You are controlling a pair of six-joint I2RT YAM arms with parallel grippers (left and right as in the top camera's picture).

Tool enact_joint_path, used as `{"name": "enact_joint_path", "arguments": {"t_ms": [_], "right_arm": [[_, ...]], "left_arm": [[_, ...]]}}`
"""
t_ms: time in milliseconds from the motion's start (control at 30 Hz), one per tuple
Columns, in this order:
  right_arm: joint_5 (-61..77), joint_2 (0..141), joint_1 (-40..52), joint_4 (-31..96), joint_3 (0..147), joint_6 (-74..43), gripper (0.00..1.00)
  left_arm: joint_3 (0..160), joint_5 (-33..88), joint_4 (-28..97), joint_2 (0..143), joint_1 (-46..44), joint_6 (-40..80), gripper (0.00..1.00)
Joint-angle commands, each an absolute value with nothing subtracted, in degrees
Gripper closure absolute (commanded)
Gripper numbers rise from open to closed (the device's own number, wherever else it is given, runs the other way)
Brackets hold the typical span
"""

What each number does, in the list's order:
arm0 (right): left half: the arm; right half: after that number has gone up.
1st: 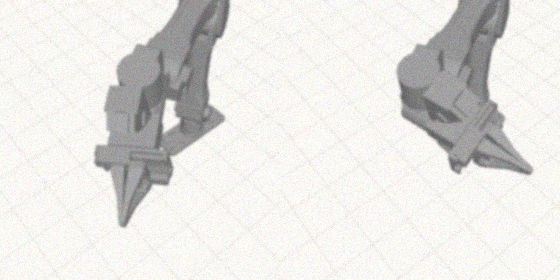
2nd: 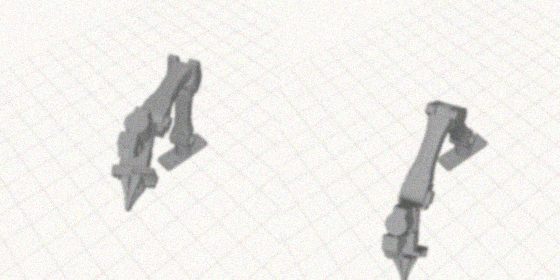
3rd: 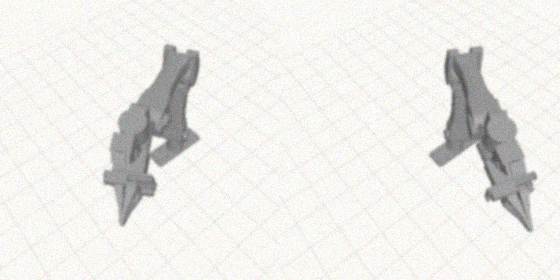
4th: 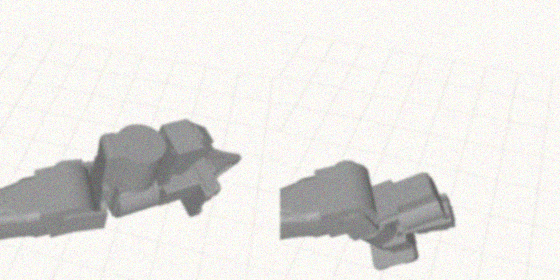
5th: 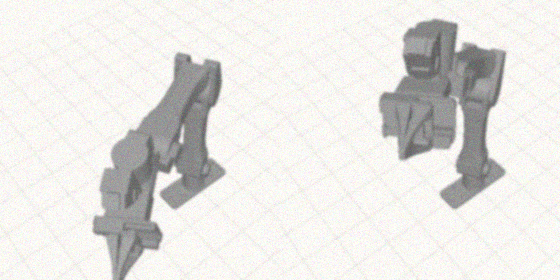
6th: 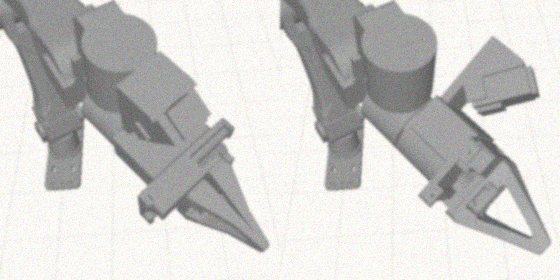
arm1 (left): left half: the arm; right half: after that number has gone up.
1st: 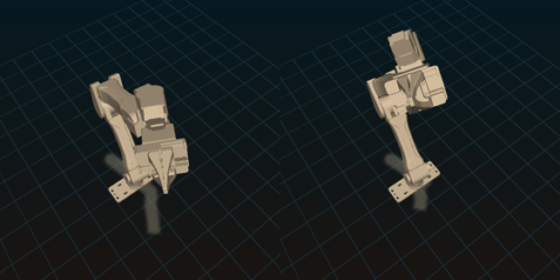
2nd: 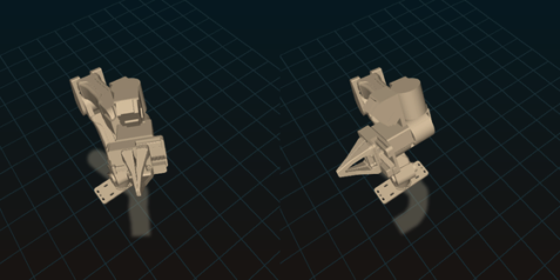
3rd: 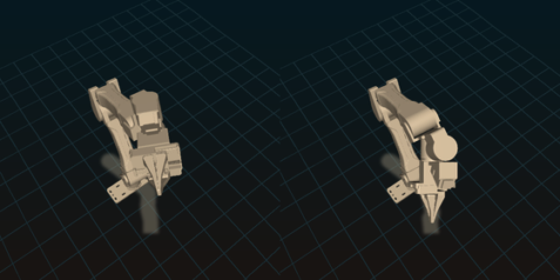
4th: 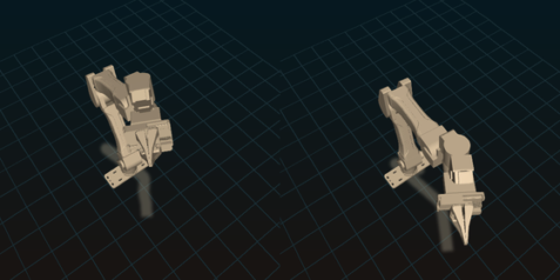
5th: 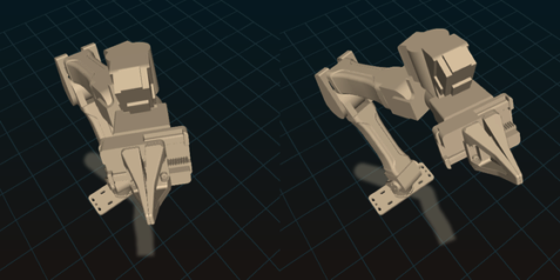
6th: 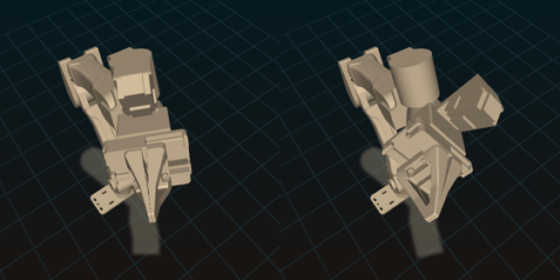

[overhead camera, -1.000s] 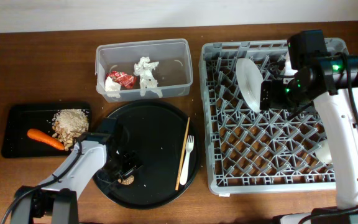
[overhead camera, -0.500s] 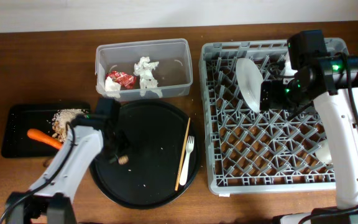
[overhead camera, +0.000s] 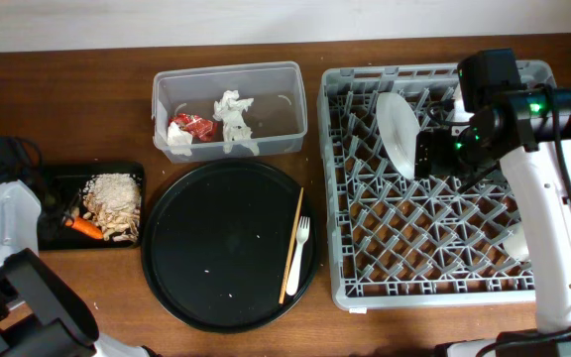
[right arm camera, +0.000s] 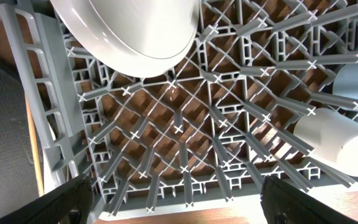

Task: Sort waste into correct bins and load items into the dishwasher rack

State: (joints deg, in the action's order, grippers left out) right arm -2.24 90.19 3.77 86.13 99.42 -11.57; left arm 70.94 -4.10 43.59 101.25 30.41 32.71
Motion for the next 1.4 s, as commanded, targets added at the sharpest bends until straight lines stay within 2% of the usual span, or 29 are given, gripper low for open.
{"name": "enact_joint_path", "arguments": {"t_ms": [0,67,233,300,433,500,533,700,800,967,1067,1367], "right_arm": [[-1.9,90.0,3.7,86.5,99.5,-10.9,0.10],[-2.0,90.0,3.7,86.5,99.5,-10.9,0.10],[-1.8,90.0,3.7,86.4,99.5,-10.9,0.08],[-0.9,90.0,3.7,86.4,99.5,-10.9,0.02],[13.1,90.0,4.4,86.6,99.5,-6.0,0.02],[13.2,90.0,10.3,86.4,99.5,-10.2,0.02],[12.3,90.0,16.4,85.4,99.5,-14.4,0.02],[5.2,94.2,38.1,81.3,99.5,-29.8,0.02],[3.8,99.2,43.7,79.8,99.5,-37.1,0.02],[4.2,108.1,46.6,77.2,99.5,-44.3,0.01],[4.5,111.9,46.6,74.8,98.7,-44.7,0.02],[7.4,112.9,47.0,55.7,80.8,-45.3,0.02]], "left_arm": [[71.4,-3.8,42.2,101.3,30.5,31.1,0.29],[72.1,-2.3,42.3,101.3,30.5,29.6,0.01],[77.8,3.4,49.5,96.5,27.9,26.7,0.01],[77.8,4.1,56.0,92.2,22.6,23.9,0.01],[77.7,-4.0,76.6,90.0,9.2,19.4,0.01],[77.6,-6.9,81.0,90.0,5.2,19.4,0.01],[77.1,-9.7,82.0,90.0,3.7,19.4,0.01],[74.6,-12.1,81.4,90.0,5.2,21.8,0.01],[74.5,-11.9,81.3,90.0,6.6,21.8,0.01],[74.5,-11.8,80.8,90.0,7.0,21.8,0.01],[74.5,-11.8,80.8,90.0,7.0,21.8,0.01],[74.5,-11.6,80.7,90.0,7.0,21.8,0.01]]}}
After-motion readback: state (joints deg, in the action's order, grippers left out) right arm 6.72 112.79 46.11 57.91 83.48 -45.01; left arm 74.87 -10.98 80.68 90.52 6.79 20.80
